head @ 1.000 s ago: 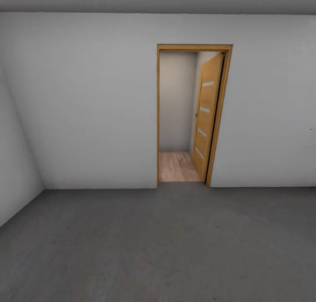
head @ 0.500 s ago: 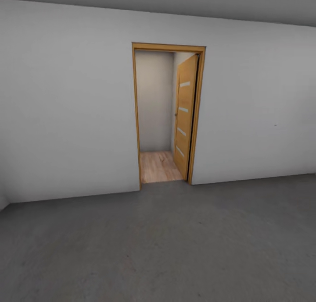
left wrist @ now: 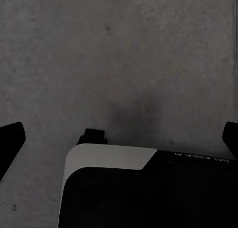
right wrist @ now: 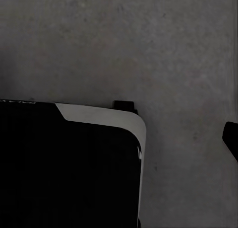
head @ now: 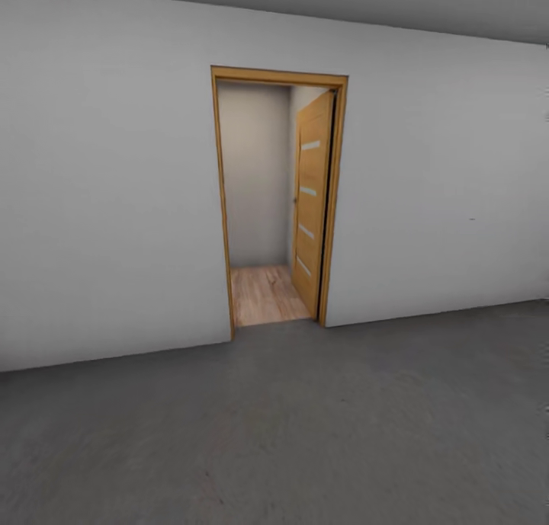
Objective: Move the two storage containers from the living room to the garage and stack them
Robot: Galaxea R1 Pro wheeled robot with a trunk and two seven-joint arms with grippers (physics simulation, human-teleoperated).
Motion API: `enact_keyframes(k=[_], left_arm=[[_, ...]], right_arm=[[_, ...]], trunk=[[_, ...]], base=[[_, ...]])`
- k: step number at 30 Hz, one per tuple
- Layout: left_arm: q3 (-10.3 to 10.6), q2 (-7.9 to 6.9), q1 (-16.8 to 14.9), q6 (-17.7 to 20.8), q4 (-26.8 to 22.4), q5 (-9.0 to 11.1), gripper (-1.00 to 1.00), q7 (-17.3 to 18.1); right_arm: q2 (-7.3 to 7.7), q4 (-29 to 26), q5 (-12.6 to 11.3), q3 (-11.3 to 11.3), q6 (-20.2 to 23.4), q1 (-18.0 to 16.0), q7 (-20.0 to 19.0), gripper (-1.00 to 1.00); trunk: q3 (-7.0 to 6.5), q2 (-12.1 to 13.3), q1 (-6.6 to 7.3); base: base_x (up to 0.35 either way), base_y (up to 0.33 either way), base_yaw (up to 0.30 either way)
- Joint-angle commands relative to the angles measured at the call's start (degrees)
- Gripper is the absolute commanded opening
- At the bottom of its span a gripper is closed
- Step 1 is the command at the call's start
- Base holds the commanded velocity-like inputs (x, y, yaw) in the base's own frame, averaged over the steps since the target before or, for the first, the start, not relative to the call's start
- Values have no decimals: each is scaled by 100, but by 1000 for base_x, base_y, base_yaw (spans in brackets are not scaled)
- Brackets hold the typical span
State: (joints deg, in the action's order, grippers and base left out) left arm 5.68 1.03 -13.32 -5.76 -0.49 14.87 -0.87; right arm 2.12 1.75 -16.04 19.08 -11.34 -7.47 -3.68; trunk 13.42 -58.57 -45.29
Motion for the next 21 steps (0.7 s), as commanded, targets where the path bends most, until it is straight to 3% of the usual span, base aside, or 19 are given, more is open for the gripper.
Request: enact_keyframes(k=[1, 10, 21], left_arm=[[49, 1, -4, -21, 5, 50, 100, -9], [49, -6, -4, -23, 26, 59, 100, -17], [50, -23, -4, 16, 31, 59, 100, -18]], right_arm=[[-1, 19, -60, 35, -33, -9, -37, 100], [21, 19, -57, 36, -35, -9, -37, 100], [21, 19, -48, 43, -20, -9, -37, 100]], trunk=[[7, -4, -4], [7, -4, -4], [7, -4, -4]], base=[[322, 0, -214], [322, 0, -226], [322, 0, -31]])
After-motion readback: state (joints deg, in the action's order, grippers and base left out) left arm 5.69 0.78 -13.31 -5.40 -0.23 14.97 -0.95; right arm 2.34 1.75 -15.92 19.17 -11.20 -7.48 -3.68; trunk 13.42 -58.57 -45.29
